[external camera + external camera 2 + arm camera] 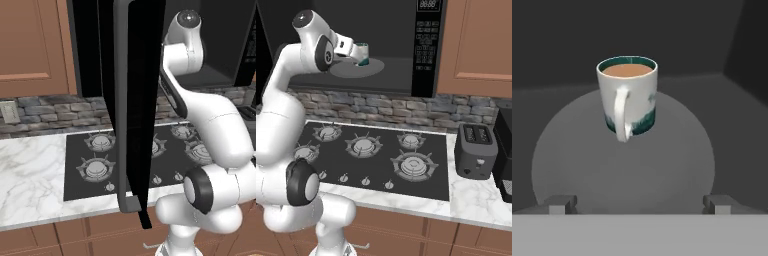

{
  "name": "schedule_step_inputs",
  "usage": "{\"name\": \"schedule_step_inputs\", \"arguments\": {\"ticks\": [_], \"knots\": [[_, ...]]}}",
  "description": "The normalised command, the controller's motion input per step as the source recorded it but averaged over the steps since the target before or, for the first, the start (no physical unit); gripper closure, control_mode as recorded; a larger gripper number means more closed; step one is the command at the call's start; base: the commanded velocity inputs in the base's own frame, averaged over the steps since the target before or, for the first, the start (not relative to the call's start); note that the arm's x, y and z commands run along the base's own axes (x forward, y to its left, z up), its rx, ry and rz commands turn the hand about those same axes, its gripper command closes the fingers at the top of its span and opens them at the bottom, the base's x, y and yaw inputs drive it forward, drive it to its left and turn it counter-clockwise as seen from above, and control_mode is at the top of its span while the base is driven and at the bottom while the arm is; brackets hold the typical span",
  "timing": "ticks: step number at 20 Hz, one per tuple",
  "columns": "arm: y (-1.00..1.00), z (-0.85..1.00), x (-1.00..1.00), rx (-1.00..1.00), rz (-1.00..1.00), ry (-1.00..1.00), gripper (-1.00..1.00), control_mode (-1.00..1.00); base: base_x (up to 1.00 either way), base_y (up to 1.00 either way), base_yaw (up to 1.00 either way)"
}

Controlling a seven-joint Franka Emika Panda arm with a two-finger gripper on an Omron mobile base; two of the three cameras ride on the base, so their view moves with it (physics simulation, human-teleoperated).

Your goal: Pick the cup of tea, navigate to the dining table, and place it on the saucer.

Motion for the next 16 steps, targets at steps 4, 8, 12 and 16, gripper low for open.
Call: {"name": "schedule_step_inputs", "arguments": {"ticks": [4, 8, 12, 16], "knots": [[0.00, 0.00, 0.52, 0.01, 0.03, 0.06, -1.00, -1.00, 0.00, 0.00, 0.00], [0.02, -0.09, 0.06, 0.00, 0.06, 0.12, -1.00, -1.00, 0.00, 0.00, 0.00], [0.08, -0.16, 0.02, 0.00, 0.09, 0.10, -1.00, -1.00, 0.00, 0.00, 0.00], [0.04, -0.22, 0.22, 0.00, 0.06, 0.03, -1.00, -1.00, 0.00, 0.00, 0.00]]}}
